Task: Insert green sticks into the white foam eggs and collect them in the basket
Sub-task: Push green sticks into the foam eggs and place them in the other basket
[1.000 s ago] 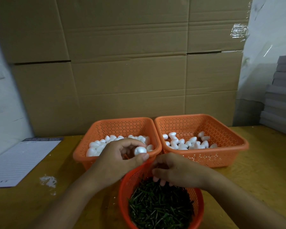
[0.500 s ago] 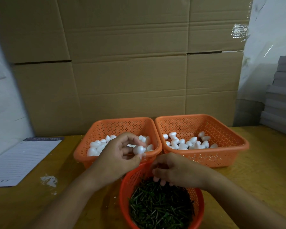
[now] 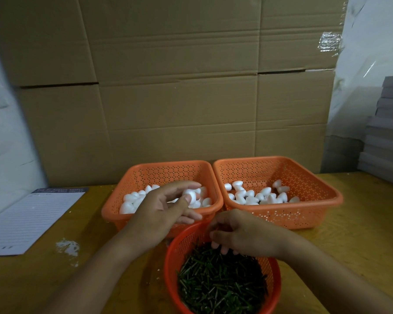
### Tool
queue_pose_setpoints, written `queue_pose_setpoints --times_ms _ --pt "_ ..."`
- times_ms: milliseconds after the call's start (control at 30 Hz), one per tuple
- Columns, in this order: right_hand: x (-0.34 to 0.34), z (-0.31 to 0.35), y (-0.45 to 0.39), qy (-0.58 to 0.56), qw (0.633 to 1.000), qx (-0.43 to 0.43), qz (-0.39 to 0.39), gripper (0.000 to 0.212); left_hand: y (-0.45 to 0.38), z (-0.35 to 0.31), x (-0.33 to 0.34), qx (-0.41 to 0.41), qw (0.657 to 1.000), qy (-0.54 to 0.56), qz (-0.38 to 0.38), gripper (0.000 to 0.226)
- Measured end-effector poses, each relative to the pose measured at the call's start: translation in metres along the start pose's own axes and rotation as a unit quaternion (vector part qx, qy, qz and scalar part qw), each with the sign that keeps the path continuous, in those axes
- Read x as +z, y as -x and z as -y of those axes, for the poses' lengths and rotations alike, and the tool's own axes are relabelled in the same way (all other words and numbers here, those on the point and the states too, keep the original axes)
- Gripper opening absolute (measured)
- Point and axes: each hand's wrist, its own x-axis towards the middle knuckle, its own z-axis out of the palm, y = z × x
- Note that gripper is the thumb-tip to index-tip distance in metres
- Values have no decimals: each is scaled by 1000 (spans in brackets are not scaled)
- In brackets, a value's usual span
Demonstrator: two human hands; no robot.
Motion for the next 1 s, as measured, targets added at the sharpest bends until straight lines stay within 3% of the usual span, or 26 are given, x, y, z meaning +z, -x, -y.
queue_pose_setpoints --times_ms 333,533,1000 --pt "0 -2 -1 2 1000 -6 2 13 0 -3 -6 -30 996 73 26 38" --pt "0 -3 -2 8 1000 -8 -1 14 0 -4 -8 -31 993 112 28 27" --pt "0 -3 -1 38 999 -14 11 16 0 -6 -9 -8 999 35 7 24"
